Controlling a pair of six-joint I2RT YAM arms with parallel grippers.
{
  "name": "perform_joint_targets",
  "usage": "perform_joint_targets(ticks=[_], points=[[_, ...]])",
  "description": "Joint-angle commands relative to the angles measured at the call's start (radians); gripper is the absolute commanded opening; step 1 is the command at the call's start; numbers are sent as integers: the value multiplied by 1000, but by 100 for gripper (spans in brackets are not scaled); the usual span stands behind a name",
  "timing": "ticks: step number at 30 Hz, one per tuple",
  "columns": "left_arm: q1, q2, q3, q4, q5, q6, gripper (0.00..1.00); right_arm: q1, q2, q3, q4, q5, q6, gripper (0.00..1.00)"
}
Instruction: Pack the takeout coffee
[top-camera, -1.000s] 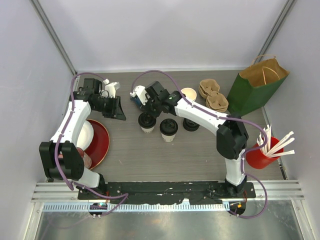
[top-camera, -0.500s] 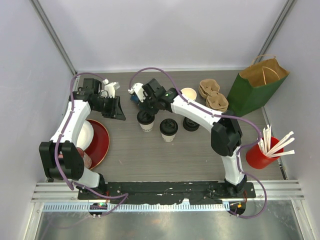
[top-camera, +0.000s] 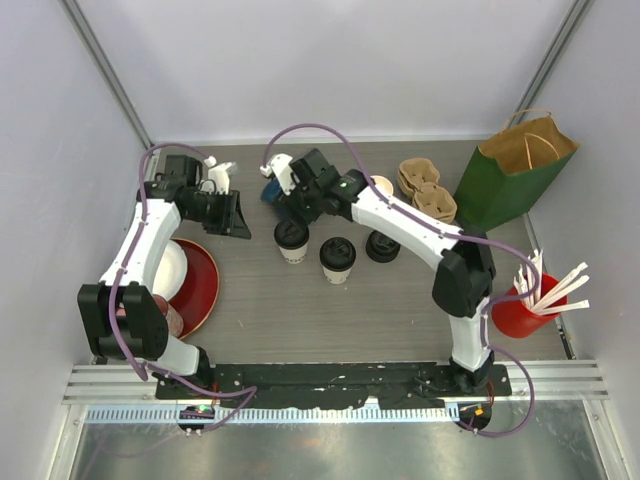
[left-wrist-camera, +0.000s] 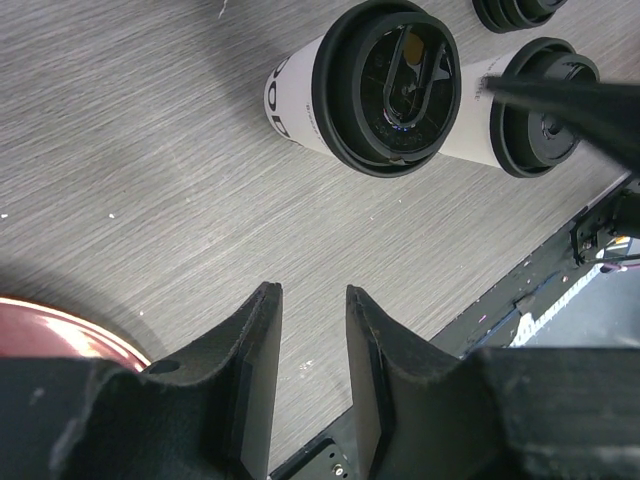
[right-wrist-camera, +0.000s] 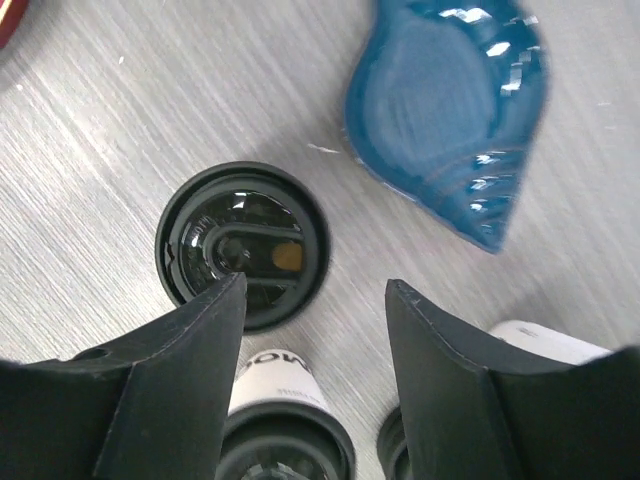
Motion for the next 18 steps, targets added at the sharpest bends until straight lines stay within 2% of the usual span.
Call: perform_joint_targets(ticks=[1, 3, 5, 7, 8, 10, 11, 15, 18], points=[[8, -40, 32, -2, 1, 25, 38, -97, -231, 72, 13, 106, 51, 65], [8, -52, 31, 3, 0, 25, 41, -172, -283, 47, 13, 181, 79, 71], [8, -57, 24, 6, 1, 23, 51, -309, -324, 40, -11, 253, 96, 78], [9, -65, 24, 9, 1, 25, 60, -389, -326, 47, -38, 311, 113, 80], [9, -68, 23, 10, 0, 25, 66, -469, -323, 50, -56, 333, 113, 82], [9, -76, 21, 9, 1, 23, 72, -547, -306, 52, -65, 365, 113, 83], [9, -76, 21, 9, 0, 25, 73, -609, -297, 55, -71, 367, 113, 83], [9, -89, 18, 12, -6, 28, 75, -717, -259, 73, -105, 359, 93, 83], [11, -92, 14, 15, -11, 29, 75, -746, -236, 81, -137, 356, 65, 83]])
